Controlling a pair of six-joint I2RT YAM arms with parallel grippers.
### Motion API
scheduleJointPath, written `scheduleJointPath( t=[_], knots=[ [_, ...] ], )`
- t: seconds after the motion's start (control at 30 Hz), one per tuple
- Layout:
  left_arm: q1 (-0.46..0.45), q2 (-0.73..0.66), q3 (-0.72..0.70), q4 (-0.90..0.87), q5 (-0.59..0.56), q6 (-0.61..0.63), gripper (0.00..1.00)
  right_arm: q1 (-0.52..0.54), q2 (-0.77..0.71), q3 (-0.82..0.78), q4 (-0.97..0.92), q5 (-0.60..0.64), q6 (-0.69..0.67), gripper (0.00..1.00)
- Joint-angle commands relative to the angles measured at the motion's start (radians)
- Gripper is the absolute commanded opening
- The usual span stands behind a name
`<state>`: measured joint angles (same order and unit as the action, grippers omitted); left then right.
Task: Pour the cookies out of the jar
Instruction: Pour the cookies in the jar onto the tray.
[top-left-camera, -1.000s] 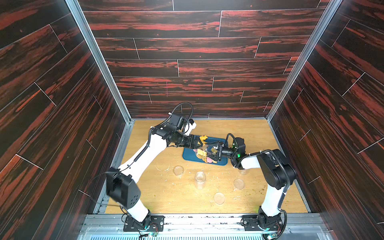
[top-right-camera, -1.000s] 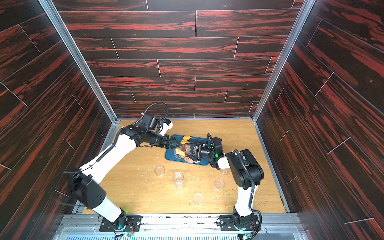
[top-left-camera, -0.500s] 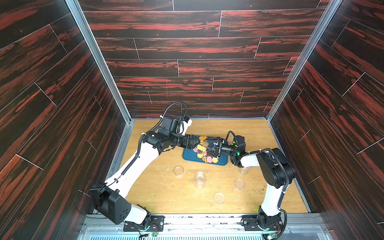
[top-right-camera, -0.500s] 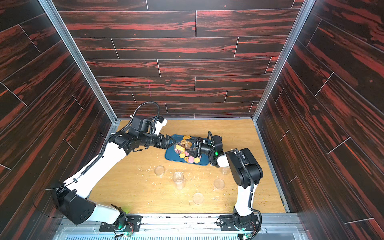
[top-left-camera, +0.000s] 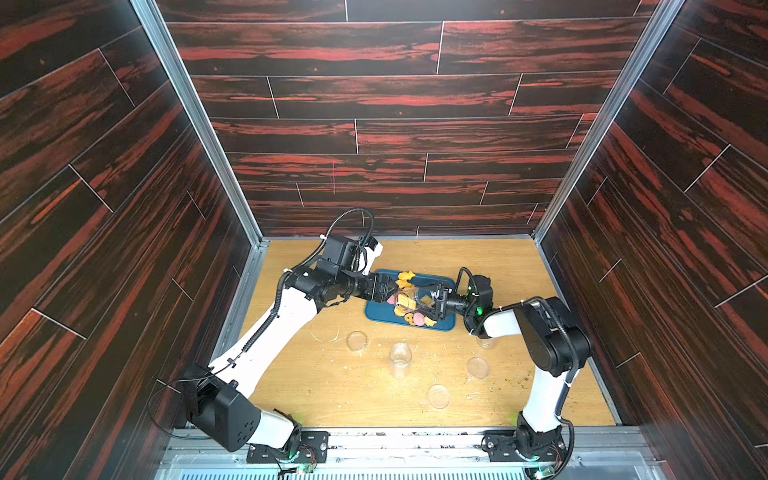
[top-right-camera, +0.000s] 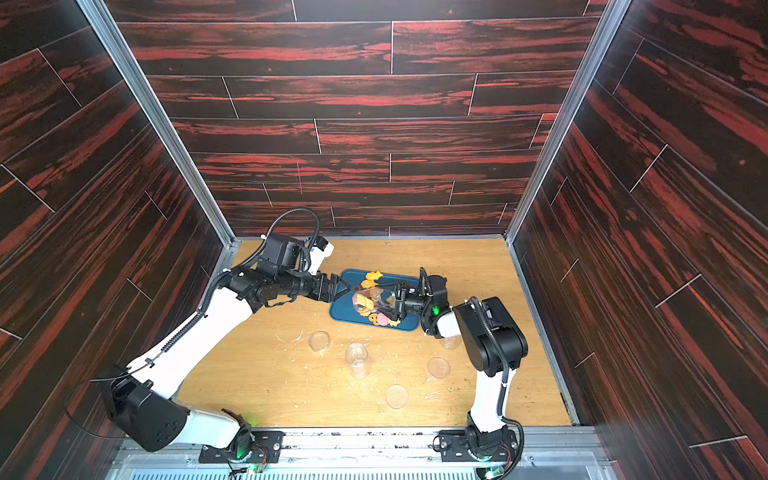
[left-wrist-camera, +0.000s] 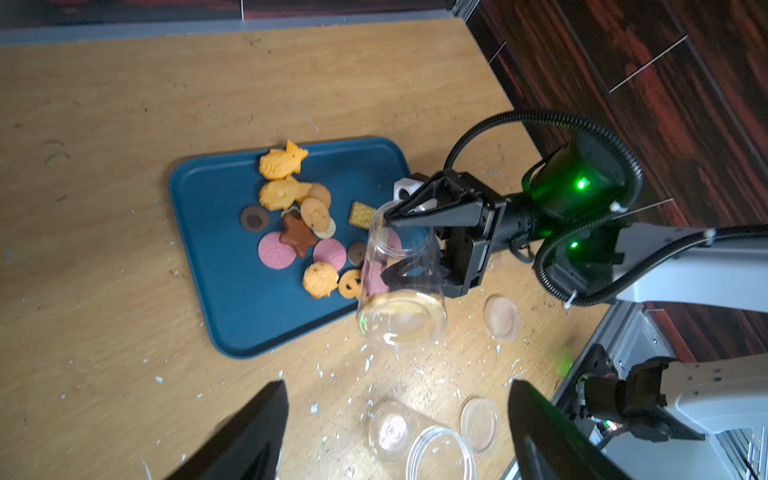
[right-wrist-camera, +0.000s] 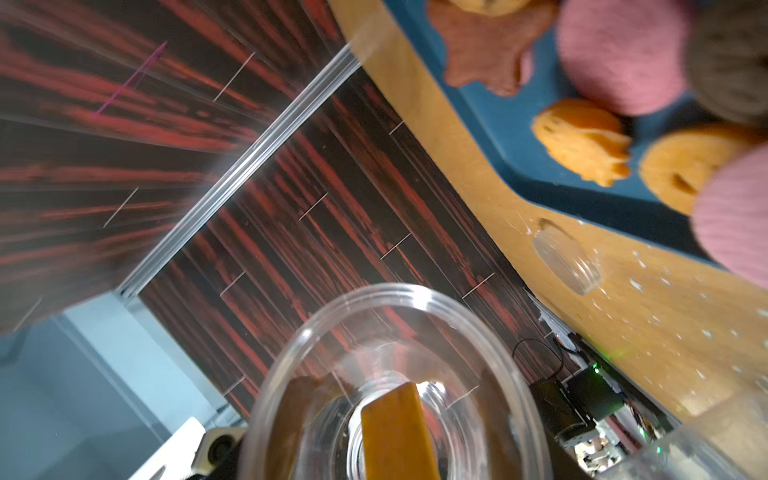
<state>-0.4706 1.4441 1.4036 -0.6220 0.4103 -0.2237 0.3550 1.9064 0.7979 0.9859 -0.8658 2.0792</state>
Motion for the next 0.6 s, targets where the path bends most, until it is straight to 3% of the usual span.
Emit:
scheduleJointPath(
  t=[0.0,0.1,0.17,0.23,0.3,0.4,0.43,0.5,0.53,0.57],
  knots=[
    [0.003,-0.035,-0.014,-0.010,-0.002,0.023,0.87,-0.031,-0.029,0.030,0.028,-0.021,0.183,0.67],
    [0.003,-0.025,-0.009,-0.009,0.013,0.017,0.87,-0.117,-0.009,0.089,-0.034,-0.044,0.119,0.67],
    [0.003,-0.026,-0.009,-0.017,0.010,0.019,0.87,-0.087,-0.080,0.024,-0.068,-0.033,0.100,0.67],
    [0.003,-0.034,-0.019,-0.016,0.001,0.020,0.87,-0.039,-0.174,-0.017,-0.223,-0.002,0.037,0.68],
    [0.003,-0.040,-0.034,0.008,0.008,0.011,0.87,-0.051,-0.169,0.011,-0.310,0.003,-0.017,0.69],
    [0.003,-0.021,-0.024,0.018,0.023,0.009,0.87,-0.094,-0.043,0.017,-0.030,0.012,0.133,0.65],
    [0.003,-0.010,-0.007,-0.001,0.024,0.015,0.87,-0.080,-0.065,0.023,-0.054,0.013,0.113,0.65],
    [0.003,-0.006,0.005,-0.008,0.021,0.019,0.87,-0.065,-0.131,0.064,-0.333,0.000,-0.047,0.69],
    [0.003,-0.010,-0.004,0.008,0.023,0.016,0.87,-0.068,-0.127,0.058,-0.350,0.001,-0.051,0.70],
    [0.003,-0.013,-0.010,0.018,0.025,0.014,0.87,-0.067,-0.103,0.036,-0.231,0.014,0.023,0.69]
  ],
)
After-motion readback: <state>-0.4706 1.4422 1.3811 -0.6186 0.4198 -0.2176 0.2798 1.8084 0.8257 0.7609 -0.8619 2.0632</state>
